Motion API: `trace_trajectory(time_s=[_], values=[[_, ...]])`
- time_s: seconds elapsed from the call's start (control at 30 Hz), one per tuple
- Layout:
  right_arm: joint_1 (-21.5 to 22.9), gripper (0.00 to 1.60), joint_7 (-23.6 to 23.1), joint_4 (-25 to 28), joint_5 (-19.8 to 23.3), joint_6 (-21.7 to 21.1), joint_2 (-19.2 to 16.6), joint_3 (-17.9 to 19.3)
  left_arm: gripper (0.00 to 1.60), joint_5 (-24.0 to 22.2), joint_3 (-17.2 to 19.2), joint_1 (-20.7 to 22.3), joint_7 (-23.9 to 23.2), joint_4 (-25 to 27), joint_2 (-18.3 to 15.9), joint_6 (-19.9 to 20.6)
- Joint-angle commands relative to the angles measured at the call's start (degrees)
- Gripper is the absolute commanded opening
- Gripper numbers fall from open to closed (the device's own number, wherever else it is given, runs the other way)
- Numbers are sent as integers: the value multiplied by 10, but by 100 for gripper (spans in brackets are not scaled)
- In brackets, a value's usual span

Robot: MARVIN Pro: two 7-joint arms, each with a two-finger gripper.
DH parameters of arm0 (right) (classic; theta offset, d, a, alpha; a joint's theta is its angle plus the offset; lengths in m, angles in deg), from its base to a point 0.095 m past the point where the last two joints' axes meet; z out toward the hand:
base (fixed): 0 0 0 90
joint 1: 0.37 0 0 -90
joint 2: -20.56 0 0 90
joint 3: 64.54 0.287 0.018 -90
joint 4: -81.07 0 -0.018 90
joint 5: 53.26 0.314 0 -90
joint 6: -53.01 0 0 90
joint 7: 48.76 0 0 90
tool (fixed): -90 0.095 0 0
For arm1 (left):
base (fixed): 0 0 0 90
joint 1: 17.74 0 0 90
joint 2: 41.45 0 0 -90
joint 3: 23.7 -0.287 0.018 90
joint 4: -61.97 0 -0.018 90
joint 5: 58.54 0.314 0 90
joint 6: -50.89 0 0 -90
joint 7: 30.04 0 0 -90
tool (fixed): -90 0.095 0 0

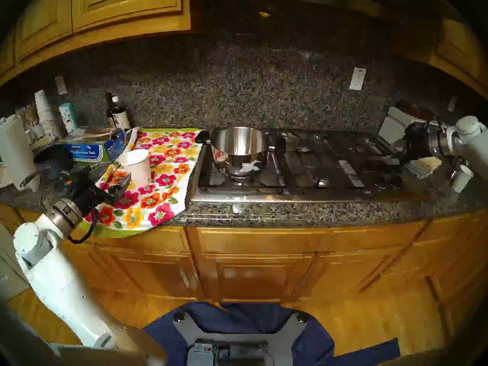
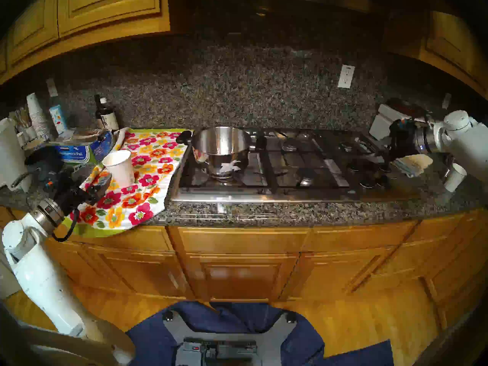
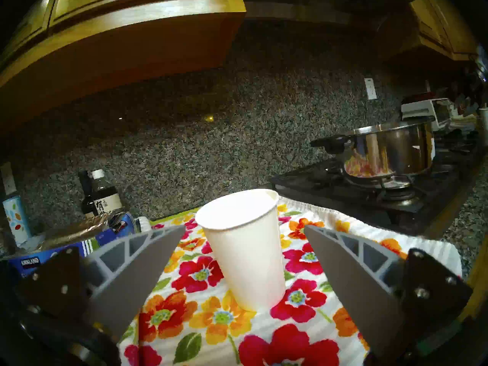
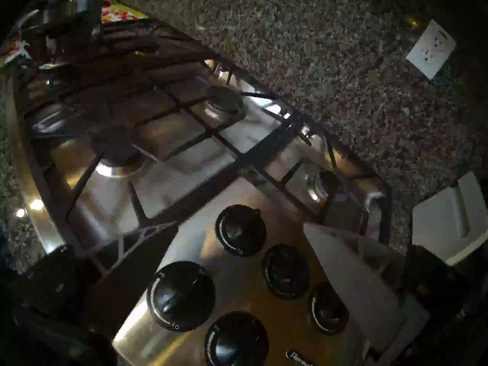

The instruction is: Pick up the water cup, pour water into the pot, turn on the stove

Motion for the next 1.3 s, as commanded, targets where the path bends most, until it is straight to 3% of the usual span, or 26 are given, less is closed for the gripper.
trace_trajectory(time_s=[0.0,0.23,0.57,0.7,0.87,1.0,1.2,1.27], values=[[40,160,66,51,16,-60,-41,26,160,-9,-1,13,0,12,-5,0],[43,160,130,95,40,-135,-60,39,160,-9,-1,13,0,12,-5,0],[48,160,241,200,69,-214,-102,52,160,-10,-1,14,0,13,-5,1],[49,160,275,239,34,-217,-112,47,160,-10,-1,14,0,13,-5,1],[49,160,308,258,36,-228,-118,47,160,-11,-1,14,0,13,-5,1],[49,160,363,284,46,-240,-126,46,160,-11,-1,14,0,13,-4,2],[49,160,385,297,52,-244,-131,45,160,-11,-1,14,0,13,-4,2],[44,160,403,301,93,-254,-133,45,160,-11,-1,14,0,13,-4,2]])
